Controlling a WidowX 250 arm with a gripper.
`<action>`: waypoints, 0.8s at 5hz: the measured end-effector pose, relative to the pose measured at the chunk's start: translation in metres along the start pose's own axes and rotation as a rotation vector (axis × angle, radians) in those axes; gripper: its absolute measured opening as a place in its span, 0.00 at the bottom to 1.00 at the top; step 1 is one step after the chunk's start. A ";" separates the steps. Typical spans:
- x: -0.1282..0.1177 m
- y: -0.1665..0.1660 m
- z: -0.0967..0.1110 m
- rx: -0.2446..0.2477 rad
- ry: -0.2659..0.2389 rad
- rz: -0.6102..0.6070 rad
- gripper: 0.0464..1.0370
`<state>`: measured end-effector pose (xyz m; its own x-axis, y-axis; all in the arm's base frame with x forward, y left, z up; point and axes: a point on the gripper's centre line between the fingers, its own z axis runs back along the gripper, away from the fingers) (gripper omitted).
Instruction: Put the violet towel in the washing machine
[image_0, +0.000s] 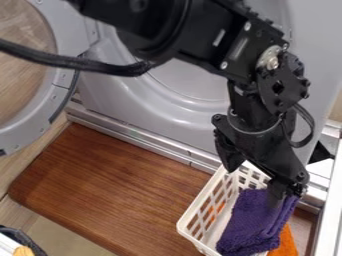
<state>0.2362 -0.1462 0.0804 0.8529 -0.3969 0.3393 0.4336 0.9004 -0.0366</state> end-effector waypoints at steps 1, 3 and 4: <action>-0.004 0.001 -0.006 0.001 0.023 0.002 0.96; -0.006 -0.001 -0.037 -0.002 0.050 -0.019 0.96; -0.006 -0.006 -0.053 -0.033 0.049 -0.018 0.96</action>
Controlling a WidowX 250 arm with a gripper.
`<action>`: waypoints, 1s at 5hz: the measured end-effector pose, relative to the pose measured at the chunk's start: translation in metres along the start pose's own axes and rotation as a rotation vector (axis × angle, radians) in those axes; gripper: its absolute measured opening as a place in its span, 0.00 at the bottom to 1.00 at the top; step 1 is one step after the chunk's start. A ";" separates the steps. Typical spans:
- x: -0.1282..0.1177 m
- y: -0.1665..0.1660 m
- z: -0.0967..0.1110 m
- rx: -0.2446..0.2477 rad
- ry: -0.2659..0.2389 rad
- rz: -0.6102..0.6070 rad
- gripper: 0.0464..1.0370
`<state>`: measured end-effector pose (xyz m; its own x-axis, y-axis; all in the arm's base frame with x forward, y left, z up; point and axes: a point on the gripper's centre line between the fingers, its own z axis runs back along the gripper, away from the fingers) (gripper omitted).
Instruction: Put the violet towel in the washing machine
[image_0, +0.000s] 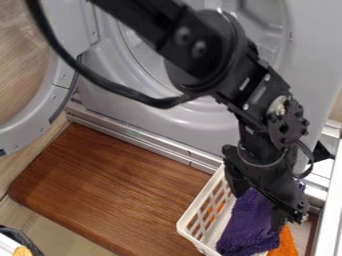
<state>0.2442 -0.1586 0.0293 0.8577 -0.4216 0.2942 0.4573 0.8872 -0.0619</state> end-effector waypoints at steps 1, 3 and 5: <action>0.001 -0.008 -0.018 -0.047 0.018 -0.011 0.96; 0.009 -0.008 -0.024 -0.048 0.010 -0.011 0.64; 0.010 -0.010 -0.023 -0.058 0.011 0.000 0.12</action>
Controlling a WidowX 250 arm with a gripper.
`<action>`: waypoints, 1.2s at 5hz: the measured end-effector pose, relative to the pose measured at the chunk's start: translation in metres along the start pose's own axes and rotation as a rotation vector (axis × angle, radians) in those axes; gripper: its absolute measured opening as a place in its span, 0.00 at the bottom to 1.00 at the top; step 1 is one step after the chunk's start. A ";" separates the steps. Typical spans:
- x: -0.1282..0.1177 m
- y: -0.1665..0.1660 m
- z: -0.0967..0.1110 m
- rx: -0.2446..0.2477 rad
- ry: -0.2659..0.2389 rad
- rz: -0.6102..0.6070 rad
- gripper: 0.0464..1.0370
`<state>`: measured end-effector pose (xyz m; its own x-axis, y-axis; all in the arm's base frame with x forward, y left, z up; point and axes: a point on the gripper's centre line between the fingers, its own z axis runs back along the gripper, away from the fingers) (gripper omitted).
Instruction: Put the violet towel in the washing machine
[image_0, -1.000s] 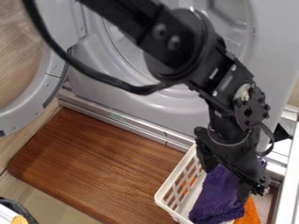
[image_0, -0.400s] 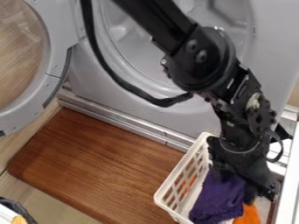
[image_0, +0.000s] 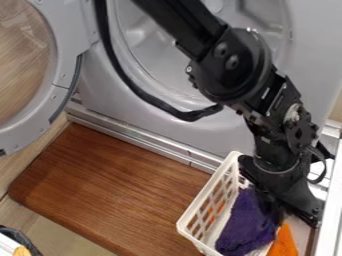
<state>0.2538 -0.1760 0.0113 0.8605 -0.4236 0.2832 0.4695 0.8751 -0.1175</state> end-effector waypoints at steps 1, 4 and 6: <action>0.000 0.001 0.001 0.002 0.000 -0.001 0.04; 0.014 -0.005 0.064 0.082 -0.071 -0.002 0.04; 0.001 0.011 0.135 0.248 -0.148 0.090 0.04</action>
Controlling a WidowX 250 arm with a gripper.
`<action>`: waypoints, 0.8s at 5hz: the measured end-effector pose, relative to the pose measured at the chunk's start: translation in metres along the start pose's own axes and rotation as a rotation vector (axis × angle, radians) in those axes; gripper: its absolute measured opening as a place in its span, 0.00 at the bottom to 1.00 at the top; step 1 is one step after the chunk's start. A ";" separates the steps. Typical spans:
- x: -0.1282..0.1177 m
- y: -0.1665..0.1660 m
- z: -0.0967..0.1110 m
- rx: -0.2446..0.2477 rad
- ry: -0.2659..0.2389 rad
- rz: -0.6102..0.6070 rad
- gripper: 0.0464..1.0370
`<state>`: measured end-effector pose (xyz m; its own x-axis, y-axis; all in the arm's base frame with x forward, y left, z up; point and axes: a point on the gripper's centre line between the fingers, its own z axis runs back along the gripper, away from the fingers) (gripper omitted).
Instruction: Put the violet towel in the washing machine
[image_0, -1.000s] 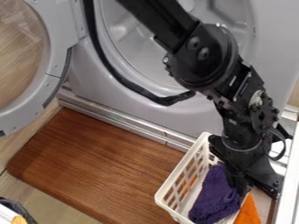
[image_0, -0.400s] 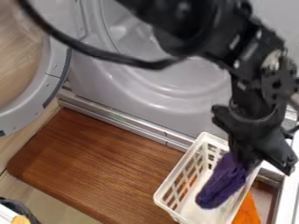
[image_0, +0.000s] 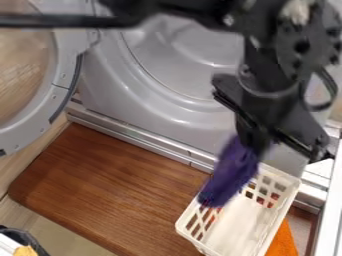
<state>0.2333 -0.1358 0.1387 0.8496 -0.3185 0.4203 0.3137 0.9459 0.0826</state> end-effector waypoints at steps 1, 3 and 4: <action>-0.003 0.018 0.016 0.081 -0.015 0.029 0.04; -0.021 0.059 0.016 0.158 -0.067 0.154 0.04; -0.023 0.077 0.010 0.190 -0.084 0.177 0.04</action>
<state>0.2333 -0.0547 0.1443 0.8434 -0.1487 0.5162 0.0720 0.9836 0.1656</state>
